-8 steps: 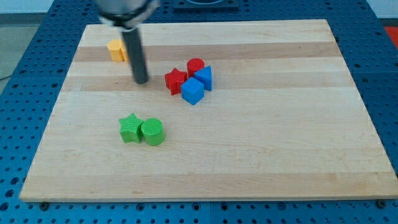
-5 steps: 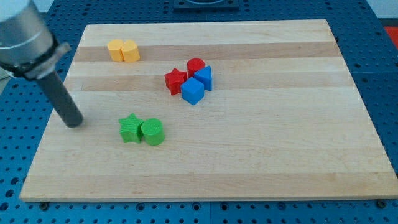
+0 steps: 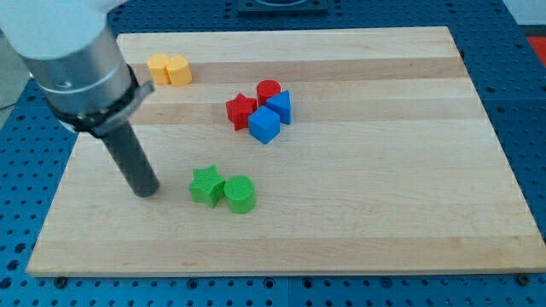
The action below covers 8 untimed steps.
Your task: Move the green star to the bottom right of the blue triangle
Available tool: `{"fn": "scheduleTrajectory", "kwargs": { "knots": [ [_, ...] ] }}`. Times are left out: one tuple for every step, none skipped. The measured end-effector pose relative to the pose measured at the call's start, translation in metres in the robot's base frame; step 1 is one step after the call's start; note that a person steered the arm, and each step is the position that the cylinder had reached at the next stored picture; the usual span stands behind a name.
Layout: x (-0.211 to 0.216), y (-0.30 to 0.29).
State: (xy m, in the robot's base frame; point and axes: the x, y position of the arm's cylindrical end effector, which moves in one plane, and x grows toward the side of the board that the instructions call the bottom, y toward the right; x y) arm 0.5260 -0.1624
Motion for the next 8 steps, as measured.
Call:
{"fn": "scheduleTrajectory", "kwargs": {
  "knots": [
    [0.005,0.081],
    [-0.009,0.149],
    [-0.009,0.170],
    [0.019,0.163],
    [0.011,0.190],
    [-0.020,0.193],
    [-0.039,0.193],
    [-0.030,0.182]
  ]
}}
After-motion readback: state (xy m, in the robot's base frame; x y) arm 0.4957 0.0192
